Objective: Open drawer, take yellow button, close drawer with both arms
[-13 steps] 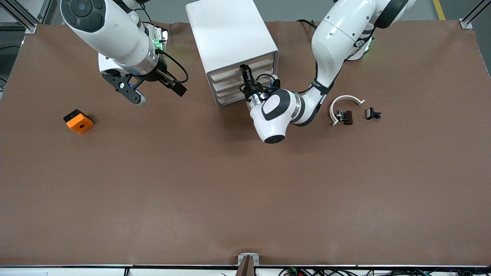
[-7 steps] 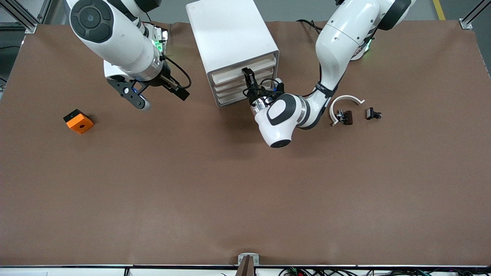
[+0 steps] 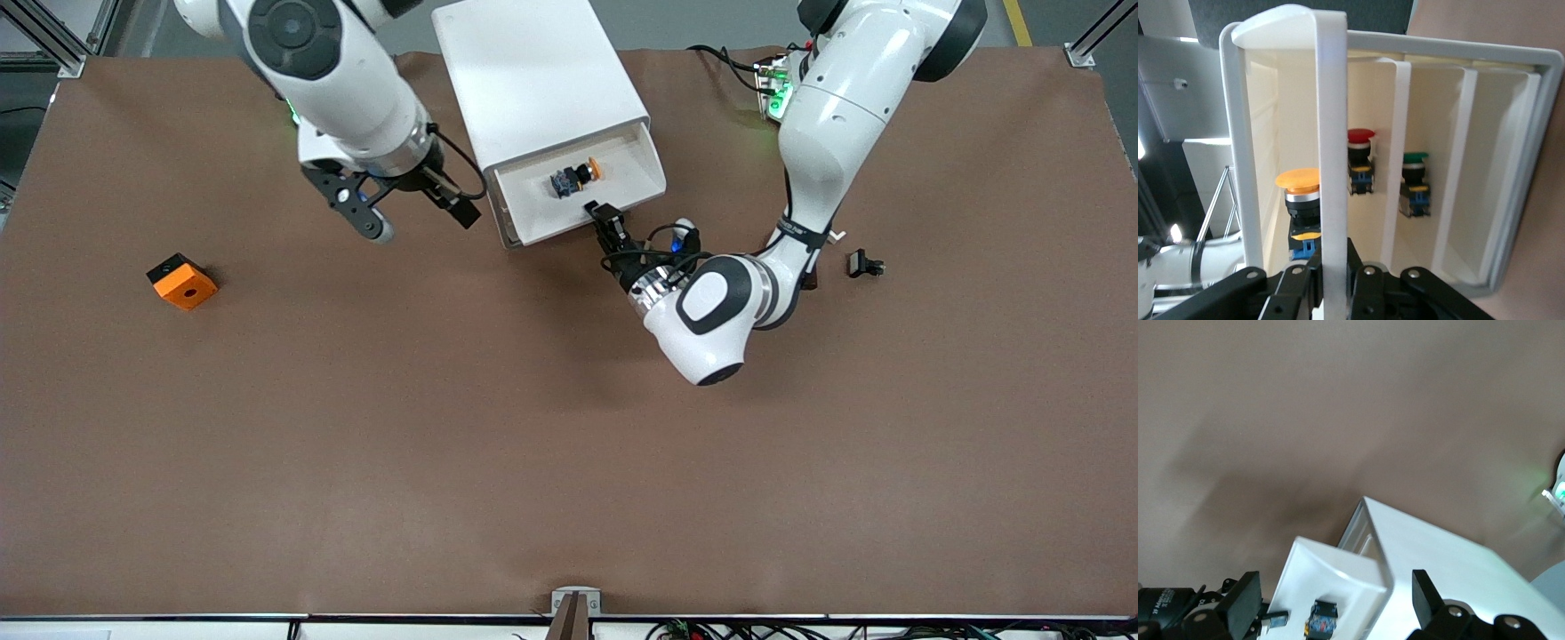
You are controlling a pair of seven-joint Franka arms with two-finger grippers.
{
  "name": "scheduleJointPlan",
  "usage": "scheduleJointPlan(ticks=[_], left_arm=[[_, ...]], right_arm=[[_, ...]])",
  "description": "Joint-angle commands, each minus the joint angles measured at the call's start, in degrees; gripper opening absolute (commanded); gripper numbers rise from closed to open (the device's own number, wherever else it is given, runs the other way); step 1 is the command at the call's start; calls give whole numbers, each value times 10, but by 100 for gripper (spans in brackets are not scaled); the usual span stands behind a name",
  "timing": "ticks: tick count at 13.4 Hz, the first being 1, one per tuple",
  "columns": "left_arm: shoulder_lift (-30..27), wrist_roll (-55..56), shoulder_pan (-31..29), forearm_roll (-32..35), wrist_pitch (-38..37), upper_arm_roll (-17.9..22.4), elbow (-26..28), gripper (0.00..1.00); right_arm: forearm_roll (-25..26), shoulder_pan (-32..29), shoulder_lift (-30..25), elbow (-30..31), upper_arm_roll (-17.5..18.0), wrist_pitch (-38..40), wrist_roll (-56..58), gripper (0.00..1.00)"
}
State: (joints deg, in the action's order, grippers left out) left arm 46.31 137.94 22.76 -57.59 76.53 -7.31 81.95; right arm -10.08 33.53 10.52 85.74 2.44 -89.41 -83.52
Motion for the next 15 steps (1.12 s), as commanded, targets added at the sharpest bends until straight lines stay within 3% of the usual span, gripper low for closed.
scheduleJointPlan(ticks=[1, 2, 3, 4, 5, 9, 15], left_arm=[[15, 5, -25, -6, 20, 5, -22, 0], [15, 5, -28, -6, 25, 5, -26, 4], [15, 4, -32, -6, 27, 5, -28, 19], [14, 4, -32, -6, 28, 5, -30, 54], [14, 5, -32, -6, 28, 5, -37, 98], [11, 5, -32, -2, 27, 7, -64, 100], [5, -43, -35, 45, 27, 53, -100, 100]], right_arm=[[-3, 45, 26, -14, -4, -23, -106, 100], [-2, 60, 34, -14, -4, -34, -136, 100], [-2, 77, 44, -14, -4, -43, -163, 100], [-1, 90, 52, -14, -4, -54, -181, 100], [-1, 103, 60, -13, -4, -66, -200, 100], [12, 134, 92, -10, -5, -110, -212, 100], [38, 143, 106, 23, -5, -136, -212, 100]])
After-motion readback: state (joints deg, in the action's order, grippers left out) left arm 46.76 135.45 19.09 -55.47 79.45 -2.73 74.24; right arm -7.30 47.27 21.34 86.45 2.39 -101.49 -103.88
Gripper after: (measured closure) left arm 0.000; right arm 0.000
